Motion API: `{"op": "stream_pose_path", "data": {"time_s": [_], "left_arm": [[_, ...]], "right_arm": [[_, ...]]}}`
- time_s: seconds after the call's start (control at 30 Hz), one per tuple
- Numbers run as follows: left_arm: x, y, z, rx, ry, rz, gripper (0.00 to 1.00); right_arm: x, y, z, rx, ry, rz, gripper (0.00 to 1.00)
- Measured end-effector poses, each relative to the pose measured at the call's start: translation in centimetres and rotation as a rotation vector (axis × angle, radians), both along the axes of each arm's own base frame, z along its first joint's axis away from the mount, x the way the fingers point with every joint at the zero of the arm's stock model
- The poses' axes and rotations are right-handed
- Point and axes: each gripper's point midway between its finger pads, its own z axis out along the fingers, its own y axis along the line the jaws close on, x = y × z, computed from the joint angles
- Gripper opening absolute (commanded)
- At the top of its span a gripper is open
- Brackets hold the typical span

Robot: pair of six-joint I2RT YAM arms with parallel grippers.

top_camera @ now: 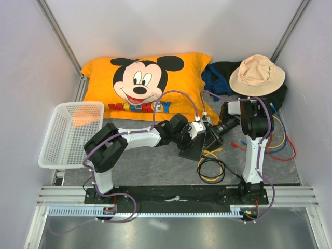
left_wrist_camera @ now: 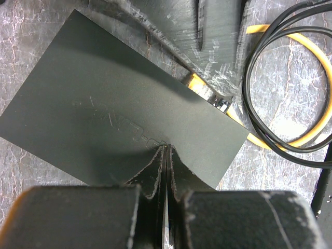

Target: Pull the plug from the switch port

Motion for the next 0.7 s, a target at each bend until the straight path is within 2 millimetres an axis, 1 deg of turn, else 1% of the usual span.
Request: {"op": "stream_pose_path", "data": {"time_s": [0.03,0.1,0.13,0.17,0.2,0.27,0.37,0.53,0.7], "left_arm": [[0.0,0.0,0.0,0.000,0.000,0.000,0.02],[0.0,0.0,0.0,0.000,-0.001,0.000,0.02],[0.0,0.0,0.0,0.001,-0.001,0.000,0.02],[0.0,0.0,0.0,0.001,-0.001,-0.001,0.02],[0.0,0.0,0.0,0.001,-0.001,-0.001,0.02],[0.0,0.0,0.0,0.001,-0.002,-0.001,0.02],[0.0,0.0,0.0,0.001,-0.002,-0.002,0.02],[0.0,0.0,0.0,0.001,-0.002,-0.002,0.02],[0.0,0.0,0.0,0.003,-0.003,-0.001,0.02]], "right_arm": [[0.0,0.0,-0.2,0.000,0.003,0.001,0.53],[0.0,-0.1,-0.4,-0.002,0.005,0.004,0.47],[0.1,-0.2,-0.7,-0.008,0.003,0.005,0.41],[0.1,-0.2,-0.8,-0.008,0.005,0.004,0.37],[0.1,-0.3,-1.0,-0.011,0.002,0.006,0.36],[0.2,-0.4,-1.4,-0.022,-0.004,0.010,0.36],[0.2,-0.4,-1.5,-0.025,-0.007,0.010,0.36],[0.3,-0.3,-1.5,-0.029,0.001,-0.006,0.43],[0.3,-0.1,-1.3,-0.035,0.009,-0.025,0.42]]}}
